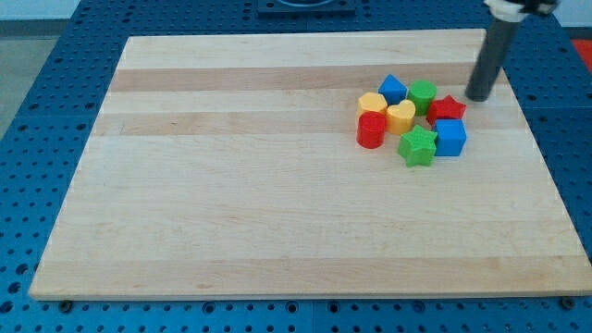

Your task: Push the green star towards the bottom left of the yellow heart

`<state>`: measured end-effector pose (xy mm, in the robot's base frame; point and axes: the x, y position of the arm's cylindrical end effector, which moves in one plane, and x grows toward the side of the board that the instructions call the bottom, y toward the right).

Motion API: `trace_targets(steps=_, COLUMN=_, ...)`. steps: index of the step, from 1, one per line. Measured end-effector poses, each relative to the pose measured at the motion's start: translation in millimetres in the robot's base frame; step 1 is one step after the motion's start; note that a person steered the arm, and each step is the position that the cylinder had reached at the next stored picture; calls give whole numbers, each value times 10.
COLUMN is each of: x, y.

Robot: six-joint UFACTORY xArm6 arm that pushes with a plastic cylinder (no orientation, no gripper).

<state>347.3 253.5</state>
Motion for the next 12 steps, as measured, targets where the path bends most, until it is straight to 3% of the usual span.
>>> trace_targets(steps=2, x=440, y=-14)
trace_targets(steps=7, x=371, y=-494)
trace_targets(steps=9, x=621, y=-56)
trace_targets(steps=10, x=948, y=-57)
trace_targets(steps=12, x=889, y=-363)
